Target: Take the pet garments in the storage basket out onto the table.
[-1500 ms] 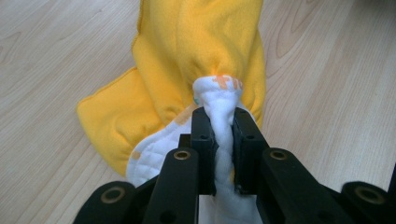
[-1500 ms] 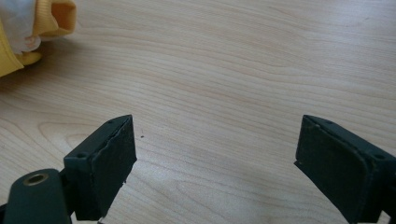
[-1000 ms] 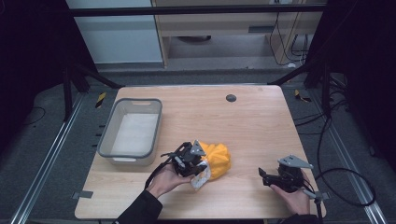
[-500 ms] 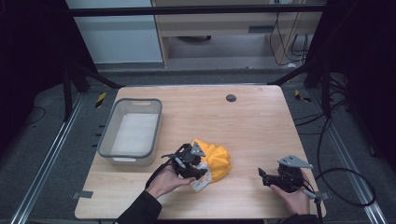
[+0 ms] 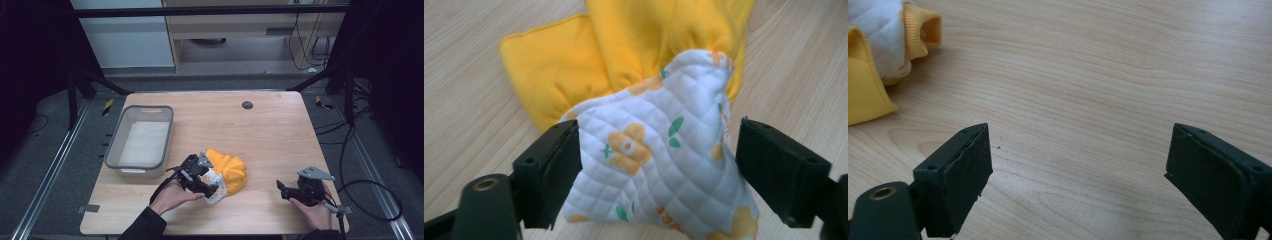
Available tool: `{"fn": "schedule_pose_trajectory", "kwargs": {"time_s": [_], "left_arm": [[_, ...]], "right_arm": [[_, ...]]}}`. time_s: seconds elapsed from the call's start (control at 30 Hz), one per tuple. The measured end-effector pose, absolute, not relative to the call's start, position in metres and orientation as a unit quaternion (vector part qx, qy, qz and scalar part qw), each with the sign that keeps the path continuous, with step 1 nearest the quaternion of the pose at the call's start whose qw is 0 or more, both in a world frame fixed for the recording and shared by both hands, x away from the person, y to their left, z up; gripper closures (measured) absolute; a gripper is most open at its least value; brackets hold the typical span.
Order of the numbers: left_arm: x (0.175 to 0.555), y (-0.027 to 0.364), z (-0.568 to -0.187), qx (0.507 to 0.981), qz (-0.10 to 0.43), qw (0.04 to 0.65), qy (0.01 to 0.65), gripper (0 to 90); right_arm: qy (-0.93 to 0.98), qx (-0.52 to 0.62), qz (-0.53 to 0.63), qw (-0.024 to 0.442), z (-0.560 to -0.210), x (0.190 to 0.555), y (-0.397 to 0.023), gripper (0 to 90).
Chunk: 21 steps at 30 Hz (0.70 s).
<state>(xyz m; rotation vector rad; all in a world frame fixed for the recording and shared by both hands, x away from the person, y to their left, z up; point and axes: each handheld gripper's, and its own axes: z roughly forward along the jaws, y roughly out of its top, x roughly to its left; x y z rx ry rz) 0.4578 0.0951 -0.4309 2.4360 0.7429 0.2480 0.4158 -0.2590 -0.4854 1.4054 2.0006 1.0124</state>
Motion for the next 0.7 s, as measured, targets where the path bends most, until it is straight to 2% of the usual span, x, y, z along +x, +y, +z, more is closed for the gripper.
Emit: {"fn": "schedule_pose_trajectory", "kwargs": {"time_s": [0.3,0.7], "left_arm": [[0.448,0.115,-0.426,0.891,0.117,0.311,0.308,9.8],[0.432,0.147,-0.421,0.861,0.147,0.352,0.336,9.0]], "right_arm": [[0.733,0.515,0.373,0.243,-0.485,0.415,-0.259,10.5],[0.734,0.514,0.369,0.248,-0.486,0.415,-0.259,10.5]]}}
